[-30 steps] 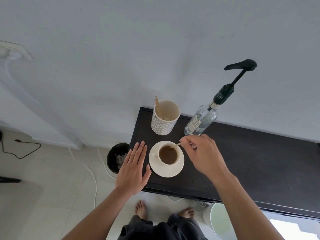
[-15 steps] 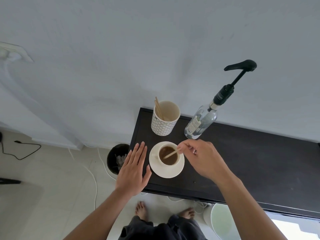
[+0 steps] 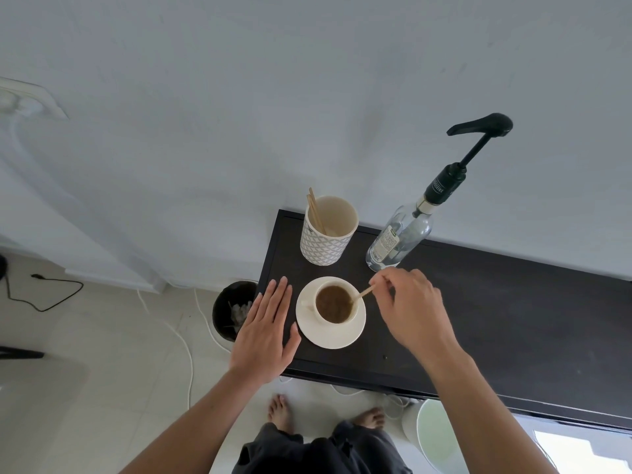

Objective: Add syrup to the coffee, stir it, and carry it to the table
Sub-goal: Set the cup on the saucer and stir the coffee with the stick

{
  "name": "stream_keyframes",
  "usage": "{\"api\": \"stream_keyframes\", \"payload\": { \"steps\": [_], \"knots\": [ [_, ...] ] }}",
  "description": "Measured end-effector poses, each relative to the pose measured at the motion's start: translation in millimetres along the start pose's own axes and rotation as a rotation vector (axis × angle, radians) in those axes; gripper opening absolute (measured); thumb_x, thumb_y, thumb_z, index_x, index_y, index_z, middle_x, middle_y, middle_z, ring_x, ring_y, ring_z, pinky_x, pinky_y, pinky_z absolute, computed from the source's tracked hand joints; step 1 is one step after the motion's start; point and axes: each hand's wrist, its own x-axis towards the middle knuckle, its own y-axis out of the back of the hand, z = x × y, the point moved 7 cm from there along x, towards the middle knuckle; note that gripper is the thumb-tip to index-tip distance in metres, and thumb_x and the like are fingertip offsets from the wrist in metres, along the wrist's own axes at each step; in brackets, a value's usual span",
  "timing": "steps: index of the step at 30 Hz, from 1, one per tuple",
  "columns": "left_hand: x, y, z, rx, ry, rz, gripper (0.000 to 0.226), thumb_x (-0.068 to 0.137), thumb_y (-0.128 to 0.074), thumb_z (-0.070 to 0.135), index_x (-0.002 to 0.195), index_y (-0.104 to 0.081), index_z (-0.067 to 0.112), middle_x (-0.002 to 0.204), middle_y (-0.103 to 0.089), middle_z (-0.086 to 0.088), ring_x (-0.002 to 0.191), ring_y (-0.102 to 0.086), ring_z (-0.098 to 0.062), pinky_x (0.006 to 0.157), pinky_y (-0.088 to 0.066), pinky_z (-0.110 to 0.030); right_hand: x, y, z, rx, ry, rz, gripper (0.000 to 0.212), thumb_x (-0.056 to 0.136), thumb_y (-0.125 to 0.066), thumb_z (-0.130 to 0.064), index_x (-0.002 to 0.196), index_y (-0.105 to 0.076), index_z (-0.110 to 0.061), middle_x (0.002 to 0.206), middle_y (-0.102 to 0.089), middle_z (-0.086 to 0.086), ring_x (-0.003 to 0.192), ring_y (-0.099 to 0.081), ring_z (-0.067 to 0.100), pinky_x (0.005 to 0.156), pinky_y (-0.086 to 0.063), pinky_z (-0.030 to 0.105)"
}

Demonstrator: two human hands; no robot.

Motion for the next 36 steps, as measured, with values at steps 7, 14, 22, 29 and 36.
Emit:
{"api": "stream_keyframes", "payload": {
  "steps": [7, 14, 22, 29, 36],
  "knots": [
    [-1.4, -1.1, -0.6, -0.007, -0.007, 0.010, 0.078, 0.117, -0.035, 0.051, 0.183, -0.015, 0.015, 0.193, -0.004, -0.002, 0.179, -0.003, -0.021, 0.144, -0.022, -0.049, -4.8, -5.4, -13.0, 0.149, 0.065, -0.117, 0.025, 0.114, -0.058, -0.037, 0.108, -0.082, -0.031, 0.094, -0.075, -0.016, 0.092, -0.065, 0.009, 0.091, -0.054, 0.036],
    [-1.3, -3.8, -1.4, -0.001, -0.012, 0.009, 0.078, 0.117, -0.036, 0.051, 0.183, -0.014, 0.015, 0.193, -0.003, -0.002, 0.179, -0.002, -0.021, 0.144, -0.022, -0.049, -2.3, 2.7, -13.2, 0.201, 0.094, -0.043, 0.023, 0.117, -0.063, -0.032, 0.116, -0.085, -0.029, 0.100, -0.077, -0.018, 0.098, -0.062, 0.010, 0.088, -0.053, 0.023],
    [-1.1, -5.0, -2.2, 0.009, -0.013, 0.011, 0.078, 0.118, -0.031, 0.053, 0.183, -0.013, 0.015, 0.193, -0.003, -0.001, 0.179, -0.002, -0.021, 0.144, -0.021, -0.048, -1.8, 6.2, -8.9, -0.021, 0.065, 0.035, 0.020, 0.116, -0.062, -0.028, 0.111, -0.081, -0.023, 0.095, -0.071, -0.011, 0.091, -0.057, 0.015, 0.086, -0.061, 0.053],
    [-0.9, -3.6, -1.3, -0.006, -0.008, 0.002, 0.078, 0.117, -0.033, 0.052, 0.183, -0.013, 0.015, 0.193, -0.004, -0.001, 0.179, -0.003, -0.021, 0.144, -0.023, -0.049, -4.8, -13.0, -13.4, 0.145, 0.109, -0.163, 0.024, 0.116, -0.058, -0.039, 0.115, -0.082, -0.034, 0.105, -0.074, -0.021, 0.104, -0.060, 0.005, 0.089, -0.053, 0.030],
    [-0.6, 1.1, 0.3, -0.014, 0.005, -0.014, 0.078, 0.117, -0.032, 0.053, 0.183, -0.015, 0.015, 0.193, -0.005, -0.002, 0.179, -0.005, -0.022, 0.143, -0.025, -0.050, -0.3, -0.7, -13.6, 0.092, 0.111, 0.000, 0.022, 0.117, -0.062, -0.032, 0.114, -0.083, -0.028, 0.095, -0.068, -0.024, 0.103, -0.058, 0.013, 0.085, -0.057, 0.033]
  ]
}}
